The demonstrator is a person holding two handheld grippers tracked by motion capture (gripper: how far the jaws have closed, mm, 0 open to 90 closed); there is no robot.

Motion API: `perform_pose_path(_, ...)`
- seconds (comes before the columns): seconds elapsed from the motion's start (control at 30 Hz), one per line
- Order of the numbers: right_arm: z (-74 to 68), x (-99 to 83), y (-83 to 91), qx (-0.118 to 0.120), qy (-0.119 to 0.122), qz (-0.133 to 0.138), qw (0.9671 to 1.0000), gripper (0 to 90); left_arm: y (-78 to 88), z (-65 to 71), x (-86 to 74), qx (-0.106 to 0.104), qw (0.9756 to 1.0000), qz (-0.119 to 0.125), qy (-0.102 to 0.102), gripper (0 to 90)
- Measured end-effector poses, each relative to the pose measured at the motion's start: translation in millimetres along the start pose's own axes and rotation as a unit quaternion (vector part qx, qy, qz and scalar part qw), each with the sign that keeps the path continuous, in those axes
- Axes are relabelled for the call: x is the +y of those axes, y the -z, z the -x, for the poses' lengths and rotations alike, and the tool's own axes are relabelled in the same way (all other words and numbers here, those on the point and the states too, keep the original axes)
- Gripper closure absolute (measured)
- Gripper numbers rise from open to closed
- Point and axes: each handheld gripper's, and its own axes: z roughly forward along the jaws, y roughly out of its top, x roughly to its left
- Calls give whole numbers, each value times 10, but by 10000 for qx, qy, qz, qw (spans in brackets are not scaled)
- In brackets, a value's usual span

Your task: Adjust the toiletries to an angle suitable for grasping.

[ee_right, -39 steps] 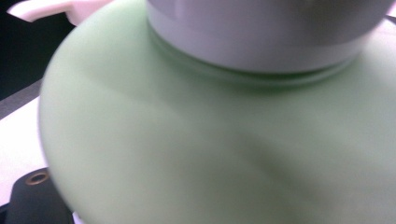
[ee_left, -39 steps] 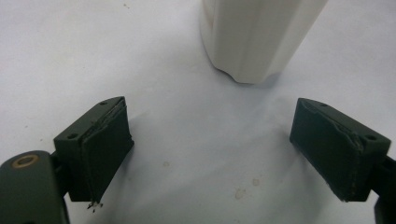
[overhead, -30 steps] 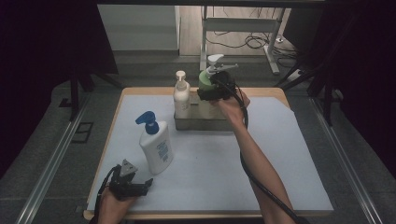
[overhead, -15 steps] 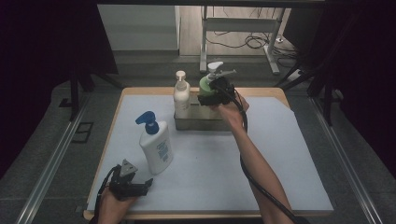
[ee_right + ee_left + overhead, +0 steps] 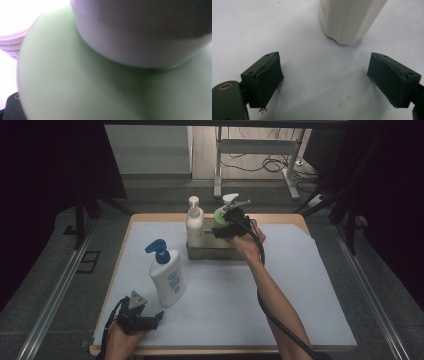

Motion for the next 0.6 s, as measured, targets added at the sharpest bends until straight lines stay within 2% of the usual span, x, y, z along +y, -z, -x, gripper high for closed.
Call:
perform_pose_path(0.33, 0, -78, -91, 7, -39, -113, 9999, 122, 0, 1, 0, 7, 10000, 0, -2, 121)
perform_pose_path(0.47, 16, -69, -96, 105, 36, -152, 9998, 119, 0, 1, 0, 8, 10000, 1, -1, 121)
perform_pose_path(0.6, 45, -79, -111, 139, -19, -103, 9998, 116, 1, 1, 0, 7, 10000, -4, -6, 121)
